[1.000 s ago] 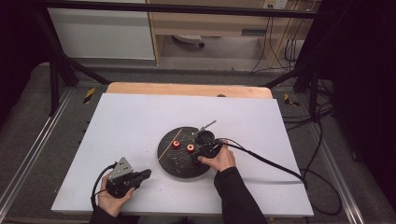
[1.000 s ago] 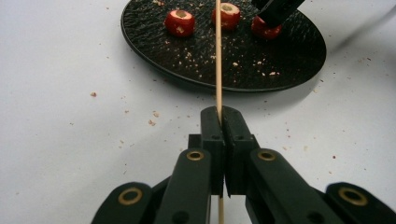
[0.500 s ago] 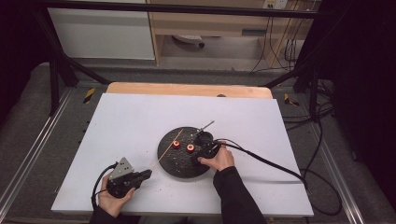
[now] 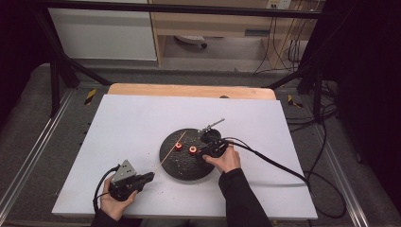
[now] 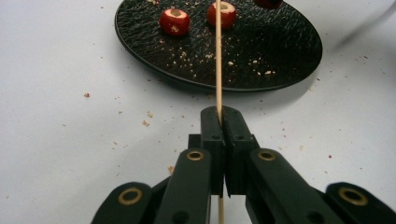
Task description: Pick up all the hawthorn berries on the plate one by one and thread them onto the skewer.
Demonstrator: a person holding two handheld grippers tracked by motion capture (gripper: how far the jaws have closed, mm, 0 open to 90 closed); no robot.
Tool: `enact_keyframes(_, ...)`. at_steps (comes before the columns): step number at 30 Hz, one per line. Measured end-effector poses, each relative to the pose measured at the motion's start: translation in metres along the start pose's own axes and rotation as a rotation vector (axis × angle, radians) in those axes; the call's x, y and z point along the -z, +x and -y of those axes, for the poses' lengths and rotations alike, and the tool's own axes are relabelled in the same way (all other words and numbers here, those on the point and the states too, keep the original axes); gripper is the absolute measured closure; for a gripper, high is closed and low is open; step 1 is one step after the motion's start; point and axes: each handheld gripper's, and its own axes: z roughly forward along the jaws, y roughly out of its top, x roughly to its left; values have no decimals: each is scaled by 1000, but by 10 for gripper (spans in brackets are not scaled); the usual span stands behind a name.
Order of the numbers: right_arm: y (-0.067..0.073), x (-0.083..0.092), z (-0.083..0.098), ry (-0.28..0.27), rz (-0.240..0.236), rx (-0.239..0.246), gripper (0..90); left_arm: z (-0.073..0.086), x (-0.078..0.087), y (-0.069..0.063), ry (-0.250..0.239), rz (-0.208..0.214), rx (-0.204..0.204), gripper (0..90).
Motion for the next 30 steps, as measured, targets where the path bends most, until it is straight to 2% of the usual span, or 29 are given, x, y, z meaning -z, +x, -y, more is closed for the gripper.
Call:
enact_keyframes(4,-2,12,3,-65,-8,-24,622,0,0,-1,-3,1,3,880)
enact_keyframes(5,-2,12,3,-65,-8,-24,622,0,-1,-1,-2,2,3,880)
enact_keyframes(12,-9,20,15,-164,-31,-57,622,0,-2,-2,-2,3,9,880)
enact_keyframes(21,-15,20,36,-309,-78,-139,623,0,-5,-5,-5,4,19,880)
enact_keyframes(22,-15,20,40,-348,-83,-157,623,0,-5,-5,-6,3,21,880)
enact_keyframes(23,-15,20,40,-348,-83,-157,623,0,-6,-5,-7,2,24,880)
enact_keyframes(27,-13,18,47,-429,-105,-197,623,-1,-7,-6,-6,0,27,879)
enact_keyframes(28,-13,16,50,-466,-116,-219,623,-1,-7,-6,-5,-3,26,879)
enact_keyframes(30,-13,15,52,-479,-118,-229,623,-1,-7,-7,-5,-6,22,879)
